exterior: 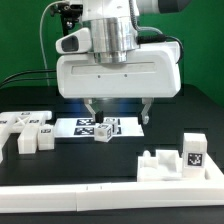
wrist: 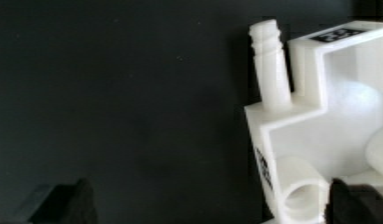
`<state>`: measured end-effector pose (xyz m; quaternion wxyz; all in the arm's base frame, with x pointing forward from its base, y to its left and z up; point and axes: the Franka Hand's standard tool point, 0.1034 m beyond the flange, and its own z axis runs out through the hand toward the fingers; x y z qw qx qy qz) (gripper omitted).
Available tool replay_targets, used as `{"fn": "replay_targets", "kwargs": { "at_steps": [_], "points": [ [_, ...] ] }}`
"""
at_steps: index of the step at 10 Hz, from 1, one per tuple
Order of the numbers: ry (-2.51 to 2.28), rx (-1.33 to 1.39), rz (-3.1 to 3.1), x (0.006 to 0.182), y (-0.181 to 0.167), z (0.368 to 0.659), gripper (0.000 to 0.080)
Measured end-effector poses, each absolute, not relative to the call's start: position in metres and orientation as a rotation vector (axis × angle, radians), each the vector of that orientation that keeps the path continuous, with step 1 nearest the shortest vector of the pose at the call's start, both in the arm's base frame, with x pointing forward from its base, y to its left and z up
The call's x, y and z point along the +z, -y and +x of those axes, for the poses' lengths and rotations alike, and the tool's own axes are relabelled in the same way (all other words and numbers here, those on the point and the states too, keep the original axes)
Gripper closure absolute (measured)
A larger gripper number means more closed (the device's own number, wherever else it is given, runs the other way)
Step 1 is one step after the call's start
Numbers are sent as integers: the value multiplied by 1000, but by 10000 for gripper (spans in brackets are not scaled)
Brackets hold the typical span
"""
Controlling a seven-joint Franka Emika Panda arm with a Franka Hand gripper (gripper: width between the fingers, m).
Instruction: Assemble chair
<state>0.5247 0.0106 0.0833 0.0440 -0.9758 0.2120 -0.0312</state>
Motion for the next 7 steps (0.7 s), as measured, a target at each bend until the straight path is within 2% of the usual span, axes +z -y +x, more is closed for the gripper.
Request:
{"fn": "replay_targets", "kwargs": {
  "at_steps": [1, 2, 5, 7],
  "points": [
    [-603, -86, -2998, 79, -6, 521, 150],
    [-527, -49, -3027, 67, 7, 508, 150],
    [-413, 51, -3046, 52, 65, 469, 150],
    [-453, 58, -3045, 52, 61, 471, 150]
  ]
}}
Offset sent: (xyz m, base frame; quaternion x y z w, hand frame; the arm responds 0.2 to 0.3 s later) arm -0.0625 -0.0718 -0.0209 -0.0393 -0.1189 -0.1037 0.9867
